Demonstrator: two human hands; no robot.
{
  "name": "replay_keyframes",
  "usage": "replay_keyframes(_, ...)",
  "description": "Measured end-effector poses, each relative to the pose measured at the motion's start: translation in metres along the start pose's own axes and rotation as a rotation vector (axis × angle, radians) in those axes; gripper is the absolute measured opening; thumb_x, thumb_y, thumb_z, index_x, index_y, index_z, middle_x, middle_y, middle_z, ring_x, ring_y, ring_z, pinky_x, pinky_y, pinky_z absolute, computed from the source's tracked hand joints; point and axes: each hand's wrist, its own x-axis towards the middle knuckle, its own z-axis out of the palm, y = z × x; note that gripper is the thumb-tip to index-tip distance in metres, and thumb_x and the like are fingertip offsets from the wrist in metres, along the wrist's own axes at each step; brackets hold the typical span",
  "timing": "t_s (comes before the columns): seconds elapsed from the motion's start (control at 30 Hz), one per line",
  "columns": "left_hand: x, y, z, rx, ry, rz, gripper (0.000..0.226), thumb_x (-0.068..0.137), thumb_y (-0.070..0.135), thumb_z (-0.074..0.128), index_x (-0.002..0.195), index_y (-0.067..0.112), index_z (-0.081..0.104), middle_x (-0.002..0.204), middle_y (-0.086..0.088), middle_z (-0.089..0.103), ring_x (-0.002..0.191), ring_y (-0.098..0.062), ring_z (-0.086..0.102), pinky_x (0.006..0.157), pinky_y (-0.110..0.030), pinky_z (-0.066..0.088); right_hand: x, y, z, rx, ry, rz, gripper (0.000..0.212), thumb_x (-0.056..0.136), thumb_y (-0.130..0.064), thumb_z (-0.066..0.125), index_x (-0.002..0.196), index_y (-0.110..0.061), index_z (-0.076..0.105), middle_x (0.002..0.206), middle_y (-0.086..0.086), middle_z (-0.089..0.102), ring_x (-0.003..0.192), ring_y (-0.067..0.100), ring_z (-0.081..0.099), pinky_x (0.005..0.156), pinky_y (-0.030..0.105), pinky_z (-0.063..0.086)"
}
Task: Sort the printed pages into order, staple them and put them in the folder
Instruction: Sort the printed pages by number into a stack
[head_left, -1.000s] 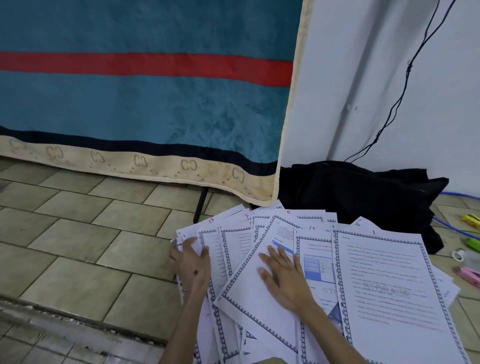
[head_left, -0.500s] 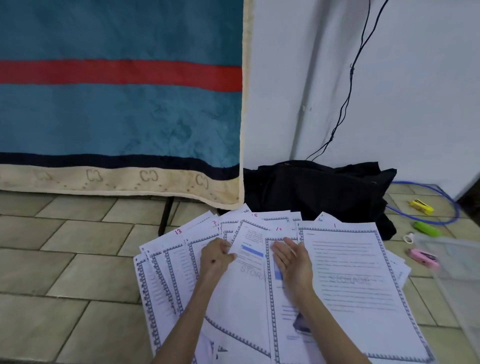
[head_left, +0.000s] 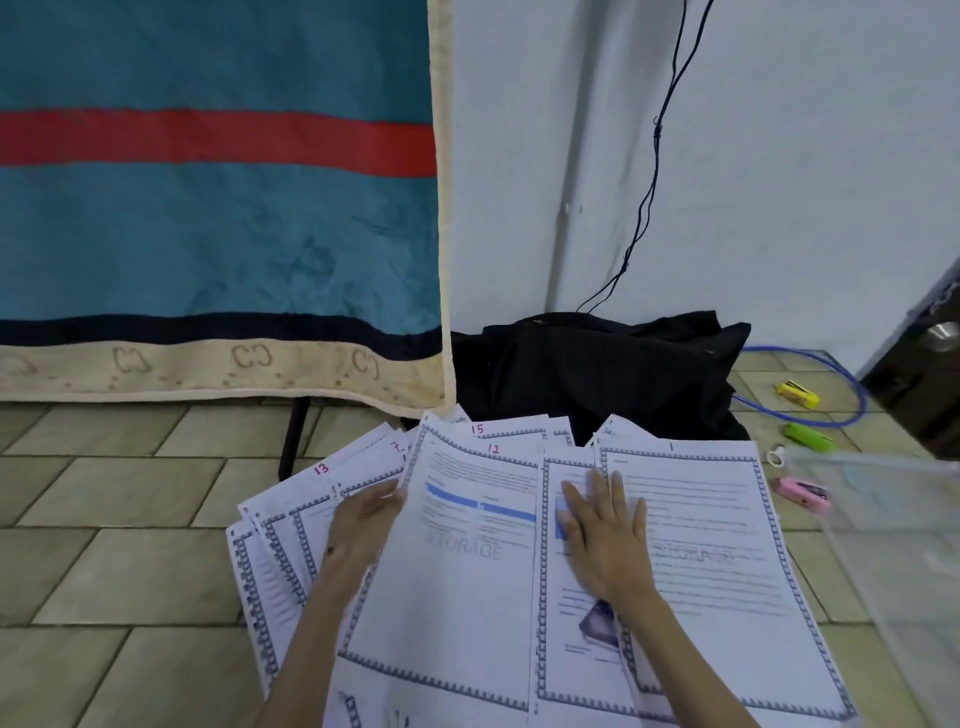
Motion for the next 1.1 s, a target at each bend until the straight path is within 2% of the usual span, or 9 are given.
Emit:
replay_keyframes(0.07,-0.017,0.014,0.012,-0.139,-0.230,-0.025,0.041,0.094,0.051,0.038,0.092,0.027,0.071,0.101,0.003,0.071,0.096,-0.015,0.063,0.082,-0.029,0.049,-0.006,-0.020,-0.011,0.285,0.130,0.068,0.095,0.074,-0.080,0.002,0.131,-0.025,0.054,0.145,0.006,0.040,0.131,0.022,0.033,0.109,0.039,0.022)
replay_keyframes(0.2,-0.031,0.021,0.046,-0.117,-0.447,0.001,0.080,0.084,0.067,0.004,0.104,0.028,0.071,0.118,0.004,0.065,0.112,-0.012,0.054,0.101,-0.034,0.037,-0.010,-0.061,-0.036,1.026,-0.383,0.204,0.061,0.081,-0.075,0.035,0.114,-0.031,0.062,0.110,-0.006,0.069,0.104,0.006,0.059,0.093,0.026,0.037)
replay_keyframes(0.33,-0.038,0.026,0.054,-0.198,-0.488,-0.073,0.069,0.093,0.056,0.005,0.110,0.022,0.063,0.123,-0.003,0.062,0.113,-0.014,0.054,0.100,-0.034,0.035,-0.002,-0.060,-0.024,0.918,-0.287,0.234,0.029,0.090,-0.034,0.059,0.108,-0.013,0.066,0.108,0.006,0.071,0.094,0.018,0.068,0.090,0.040,0.053)
replay_keyframes(0.43,-0.024,0.011,0.040,0.076,-0.107,-0.022,0.039,0.099,0.037,0.036,0.124,0.015,0.057,0.136,-0.007,0.053,0.121,-0.022,0.051,0.103,-0.034,0.036,-0.001,-0.052,-0.019,0.910,-0.237,0.290,0.022,0.093,-0.018,0.057,0.111,-0.005,0.061,0.109,0.012,0.070,0.095,0.025,0.068,0.091,0.043,0.053)
replay_keyframes(0.63,-0.013,0.010,0.026,0.122,0.024,-0.153,0.050,0.091,0.018,0.057,0.137,0.007,0.040,0.135,-0.011,0.052,0.122,-0.026,0.050,0.099,-0.027,0.038,-0.005,-0.059,-0.030,0.798,-0.086,0.109,0.090,0.089,-0.005,0.056,0.149,-0.038,-0.002,0.130,-0.015,0.037,0.099,0.016,0.055,0.086,0.030,0.048)
replay_keyframes(0.8,-0.020,0.015,0.024,0.151,-0.048,-0.057,0.013,0.090,0.024,0.058,0.094,0.019,0.070,0.096,-0.003,0.070,0.095,-0.022,0.063,0.096,-0.035,0.049,-0.005,-0.073,-0.046,0.771,-0.140,0.075,0.045,0.092,0.004,0.041,0.125,-0.022,0.058,0.134,-0.001,0.054,0.126,0.023,0.049,0.091,0.022,0.042)
replay_keyframes(0.9,-0.032,0.020,0.030,-0.133,-0.238,-0.043,0.031,0.095,0.041,0.044,0.090,0.023,0.070,0.088,0.004,0.070,0.086,-0.015,0.065,0.082,-0.034,0.055,-0.004,-0.084,-0.058,0.907,-0.286,0.239,0.030,0.095,-0.020,0.047,0.119,-0.008,0.063,0.122,0.006,0.060,0.097,0.013,0.058,0.084,0.027,0.042)
replay_keyframes(1.0,-0.037,0.022,0.042,-0.118,-0.386,-0.030,0.059,0.097,0.053,0.015,0.089,0.031,0.069,0.107,0.005,0.063,0.102,-0.015,0.059,0.092,-0.033,0.042,0.000,-0.093,-0.056,0.869,-0.327,0.209,0.059,0.091,-0.051,0.049,0.109,0.002,0.067,0.102,0.005,0.070,0.089,0.019,0.062,0.083,0.029,0.043)
replay_keyframes(1.1,-0.035,0.013,0.049,-0.169,-0.440,-0.046,0.064,0.097,0.053,0.010,0.090,0.031,0.070,0.117,0.001,0.063,0.102,-0.010,0.057,0.095,-0.033,0.039,0.006,-0.090,-0.039,0.729,-0.243,0.156,0.037,0.089,-0.033,0.059,0.061,-0.009,0.054,0.054,-0.004,0.048,0.055,0.014,0.045,0.059,0.027,0.035)
